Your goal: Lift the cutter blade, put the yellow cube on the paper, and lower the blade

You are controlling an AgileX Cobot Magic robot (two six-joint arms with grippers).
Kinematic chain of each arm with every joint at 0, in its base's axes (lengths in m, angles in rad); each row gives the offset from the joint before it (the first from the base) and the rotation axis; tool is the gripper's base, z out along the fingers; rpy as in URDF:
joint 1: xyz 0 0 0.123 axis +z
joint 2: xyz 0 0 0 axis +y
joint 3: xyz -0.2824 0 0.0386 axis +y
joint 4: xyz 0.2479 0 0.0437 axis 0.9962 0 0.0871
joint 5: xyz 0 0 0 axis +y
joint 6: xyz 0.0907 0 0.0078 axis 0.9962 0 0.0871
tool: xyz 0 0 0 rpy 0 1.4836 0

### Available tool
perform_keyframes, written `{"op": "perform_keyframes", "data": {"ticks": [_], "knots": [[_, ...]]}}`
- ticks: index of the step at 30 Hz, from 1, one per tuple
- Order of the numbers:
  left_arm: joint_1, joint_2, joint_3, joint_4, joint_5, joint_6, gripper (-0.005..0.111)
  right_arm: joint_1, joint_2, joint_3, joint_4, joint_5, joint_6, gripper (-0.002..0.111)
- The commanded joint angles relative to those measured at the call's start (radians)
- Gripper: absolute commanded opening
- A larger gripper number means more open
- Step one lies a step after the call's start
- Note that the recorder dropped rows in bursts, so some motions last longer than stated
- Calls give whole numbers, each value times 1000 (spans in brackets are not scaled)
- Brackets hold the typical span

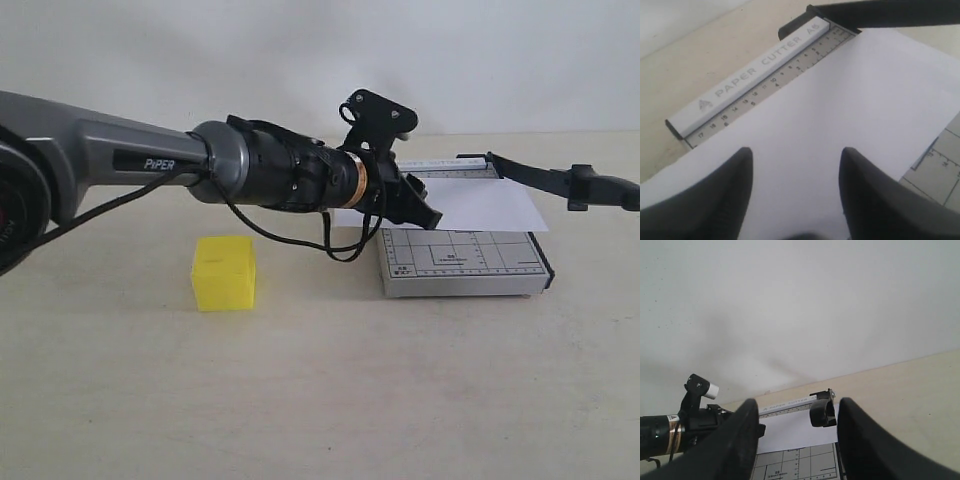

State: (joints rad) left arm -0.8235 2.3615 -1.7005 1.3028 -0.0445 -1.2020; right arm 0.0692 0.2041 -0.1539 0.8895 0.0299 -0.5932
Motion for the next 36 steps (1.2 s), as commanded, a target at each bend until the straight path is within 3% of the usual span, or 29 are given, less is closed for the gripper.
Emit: {"op": "perform_keyframes", "data": {"ticks": [1,11,36], "knots": [[-4,28,-65,-5,-7,-9,51,0,-3,2,-6,1,-8,47],[0,74,-150,-2,-7,2,51,0,-3,2,-6,1,-8,47],[-17,151,-159,-5,-22,-35,51,0,-3,2,-6,-11,-8,47]]}}
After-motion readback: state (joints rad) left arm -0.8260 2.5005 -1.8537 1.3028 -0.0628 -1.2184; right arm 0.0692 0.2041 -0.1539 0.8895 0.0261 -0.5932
